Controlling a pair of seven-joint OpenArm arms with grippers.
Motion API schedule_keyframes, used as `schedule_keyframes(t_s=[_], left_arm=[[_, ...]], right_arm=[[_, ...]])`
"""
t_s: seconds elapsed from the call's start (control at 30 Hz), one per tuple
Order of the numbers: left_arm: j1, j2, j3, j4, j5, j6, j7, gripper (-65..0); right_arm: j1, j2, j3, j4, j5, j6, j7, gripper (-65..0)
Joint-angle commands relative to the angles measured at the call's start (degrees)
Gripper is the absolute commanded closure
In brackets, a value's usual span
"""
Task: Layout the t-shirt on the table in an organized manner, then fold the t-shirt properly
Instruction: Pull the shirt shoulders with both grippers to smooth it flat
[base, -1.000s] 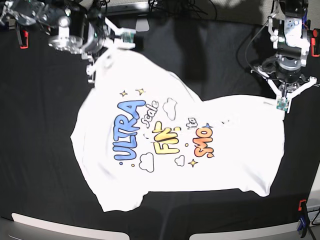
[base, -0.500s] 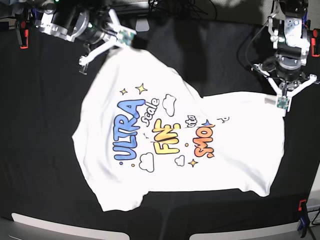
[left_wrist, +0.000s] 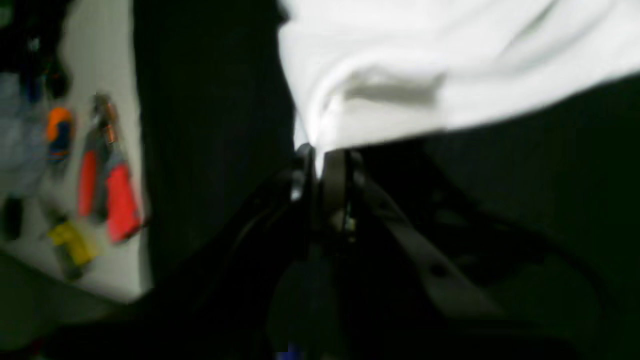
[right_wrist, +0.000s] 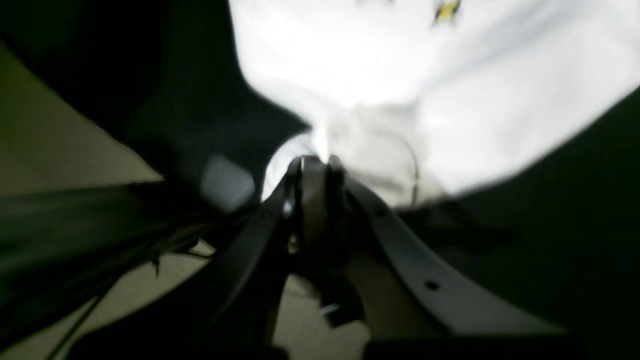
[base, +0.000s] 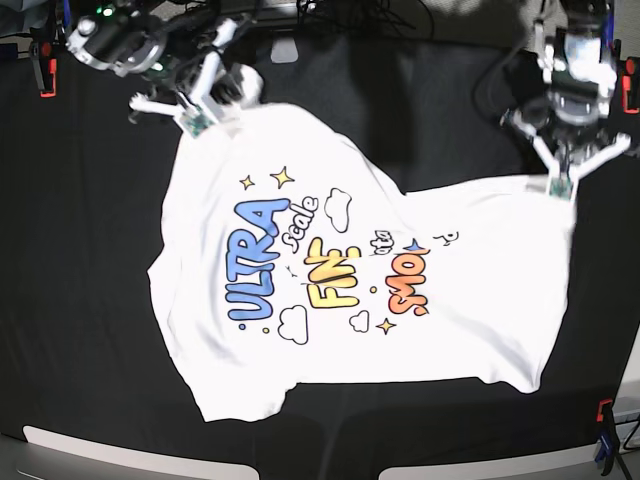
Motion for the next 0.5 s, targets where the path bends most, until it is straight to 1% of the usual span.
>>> schedule_keyframes(t_s=[0.0, 0.07, 0.1, 0.13, 0.23, 0.33, 0.4, 0.47], left_arm=[[0.8, -0.5, -0.8, 1.1, 2.3, 0.5, 0.3, 0.0], [2.4, -0.5, -1.7, 1.1, 3.5, 0.5, 0.3, 0.0], [3.0, -0.5, -1.9, 1.1, 3.4, 0.6, -0.1, 0.0], [3.3, -0.5, -1.9, 1.1, 3.4, 0.7, -0.2, 0.0], [3.7, -0.5, -1.9, 1.1, 3.0, 0.6, -0.2, 0.0], [3.5, -0.5, -1.9, 1.1, 3.1, 0.6, -1.9, 0.0], [3.5, -0.5, -1.9, 1.1, 3.1, 0.6, -1.9, 0.0], [3.5, -0.5, -1.9, 1.1, 3.0, 0.6, -1.4, 0.0]], right_arm=[[-0.9, -0.8, 2.2, 0.0, 1.9, 2.1, 1.2, 0.0], [-1.8, -2.8, 6.6, -1.5, 4.0, 5.9, 1.2, 0.0], [-2.0, -3.8, 8.7, -1.9, 4.8, 7.3, 1.1, 0.0], [-2.2, -4.6, 10.5, -2.0, 5.7, 8.0, 1.1, 0.0], [-2.6, -5.6, 15.1, -2.0, 7.6, 8.2, 0.9, 0.0], [-2.6, -5.5, 19.0, -2.0, 8.0, 8.2, 0.7, 0.0], [-2.6, -5.3, 21.4, -2.0, 8.6, 8.2, 0.5, 0.0], [-2.6, -5.3, 24.2, -2.0, 10.1, 8.2, -0.9, 0.0]])
